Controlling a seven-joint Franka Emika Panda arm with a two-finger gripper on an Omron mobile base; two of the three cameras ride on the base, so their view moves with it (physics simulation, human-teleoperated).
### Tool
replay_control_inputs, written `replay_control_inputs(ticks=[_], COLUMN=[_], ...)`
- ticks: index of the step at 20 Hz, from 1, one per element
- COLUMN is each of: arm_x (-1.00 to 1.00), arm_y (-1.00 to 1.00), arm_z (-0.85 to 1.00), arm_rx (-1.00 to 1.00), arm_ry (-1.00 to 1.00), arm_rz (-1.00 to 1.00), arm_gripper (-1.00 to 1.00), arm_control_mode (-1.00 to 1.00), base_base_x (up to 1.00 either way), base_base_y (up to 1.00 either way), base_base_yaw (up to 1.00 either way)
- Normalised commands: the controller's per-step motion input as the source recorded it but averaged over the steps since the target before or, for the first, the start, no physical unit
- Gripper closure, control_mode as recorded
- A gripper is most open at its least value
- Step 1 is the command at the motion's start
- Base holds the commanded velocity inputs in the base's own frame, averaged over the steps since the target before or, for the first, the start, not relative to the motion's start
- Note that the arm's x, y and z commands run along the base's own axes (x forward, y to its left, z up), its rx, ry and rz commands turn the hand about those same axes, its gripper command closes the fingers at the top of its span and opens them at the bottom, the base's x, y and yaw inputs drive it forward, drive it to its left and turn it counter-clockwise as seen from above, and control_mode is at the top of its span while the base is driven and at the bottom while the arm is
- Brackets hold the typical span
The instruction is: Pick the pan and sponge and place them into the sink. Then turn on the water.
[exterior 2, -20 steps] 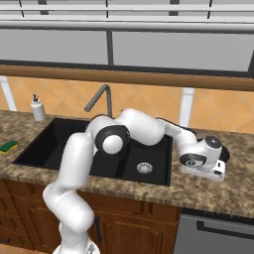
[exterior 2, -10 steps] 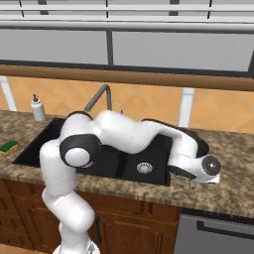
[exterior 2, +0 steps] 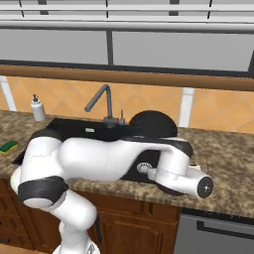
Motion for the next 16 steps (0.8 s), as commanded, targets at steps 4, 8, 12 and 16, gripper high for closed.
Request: replay_control_inputs(ticks=[4, 8, 12, 16], arm_x=[-0.01, 0.0, 0.0, 0.0], arm_y=[0.6, 0.9, 1.0, 1.0], arm_z=[0.89, 0.31, 0.0, -0.05], arm_rx=[0.0, -0.01, -0.04, -0.07], arm_ry=[0.06, 0.2, 0.06, 0.0], arm_rz=[0.42, 0.39, 0.36, 0.3], arm_gripper=[1.0, 1.0, 1.0, 1.0], arm_control_mode=[-1.0, -1.0, -1.0, -1.0], base_base_x=[0.0, 0.0, 0.0, 0.0], base_base_y=[0.0, 0.0, 0.0, 0.0], base_base_yaw=[0.0, 0.0, 0.0, 0.0])
